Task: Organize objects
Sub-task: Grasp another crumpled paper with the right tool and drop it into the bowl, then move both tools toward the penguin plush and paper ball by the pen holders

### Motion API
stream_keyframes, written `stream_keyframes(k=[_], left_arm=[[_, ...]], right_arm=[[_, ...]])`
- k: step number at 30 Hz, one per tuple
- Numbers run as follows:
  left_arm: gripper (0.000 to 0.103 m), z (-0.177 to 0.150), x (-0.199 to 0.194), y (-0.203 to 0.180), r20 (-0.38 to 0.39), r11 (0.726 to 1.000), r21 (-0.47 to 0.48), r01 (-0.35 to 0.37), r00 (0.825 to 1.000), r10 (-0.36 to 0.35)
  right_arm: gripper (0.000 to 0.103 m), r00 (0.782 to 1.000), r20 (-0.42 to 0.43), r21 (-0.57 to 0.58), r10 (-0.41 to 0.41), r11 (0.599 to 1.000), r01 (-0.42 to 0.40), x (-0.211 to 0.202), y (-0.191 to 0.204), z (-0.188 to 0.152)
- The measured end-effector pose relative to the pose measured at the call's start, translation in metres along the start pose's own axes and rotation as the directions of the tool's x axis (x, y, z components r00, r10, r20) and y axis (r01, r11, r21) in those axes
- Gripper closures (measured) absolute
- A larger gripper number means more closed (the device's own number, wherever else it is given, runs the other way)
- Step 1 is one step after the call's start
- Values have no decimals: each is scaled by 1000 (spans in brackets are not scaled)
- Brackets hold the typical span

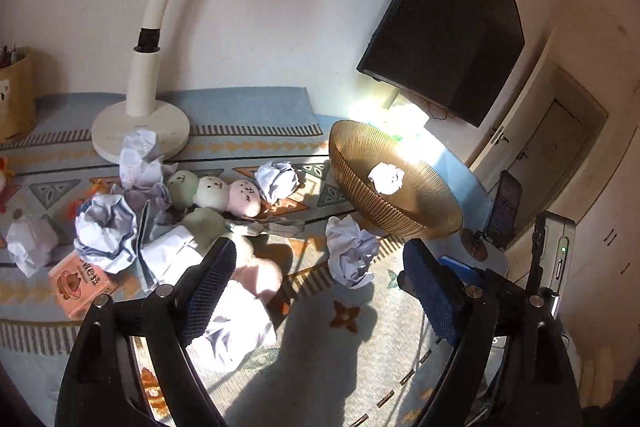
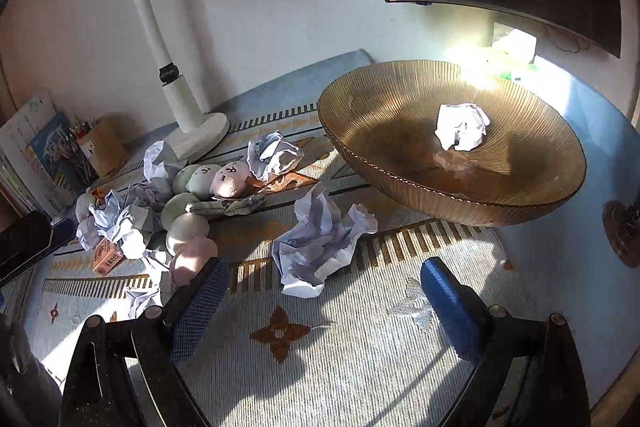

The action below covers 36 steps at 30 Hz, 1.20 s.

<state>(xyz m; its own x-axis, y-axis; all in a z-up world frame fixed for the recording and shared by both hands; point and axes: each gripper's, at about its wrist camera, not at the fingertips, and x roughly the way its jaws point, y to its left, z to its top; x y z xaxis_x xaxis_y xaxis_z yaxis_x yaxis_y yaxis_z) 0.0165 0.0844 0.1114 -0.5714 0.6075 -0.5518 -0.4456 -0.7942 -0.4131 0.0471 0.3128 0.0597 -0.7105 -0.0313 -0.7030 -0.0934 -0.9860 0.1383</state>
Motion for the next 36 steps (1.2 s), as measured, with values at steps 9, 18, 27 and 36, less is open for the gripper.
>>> stream_keyframes(k=[9,18,27,36], left_arm=[[14,-34,-39,78,18,974,-156,-165,985,170],[14,-50,-34,107,35,954,-195,-228,970,239],[14,-58,-33,109,38,957,-201,-208,975,220],[14,-60,-38,85,76,930,-99,-355,929,363]], right_arm=[[57,999,-39,4,-23,1000,23,30,15,8],[41,955,235,43,-178,984,173,-57,-26,74],[18,975,124,193,-185,968,159,-48,-85,68],[16,979,170,-91,111,991,-97,-30,42,2]])
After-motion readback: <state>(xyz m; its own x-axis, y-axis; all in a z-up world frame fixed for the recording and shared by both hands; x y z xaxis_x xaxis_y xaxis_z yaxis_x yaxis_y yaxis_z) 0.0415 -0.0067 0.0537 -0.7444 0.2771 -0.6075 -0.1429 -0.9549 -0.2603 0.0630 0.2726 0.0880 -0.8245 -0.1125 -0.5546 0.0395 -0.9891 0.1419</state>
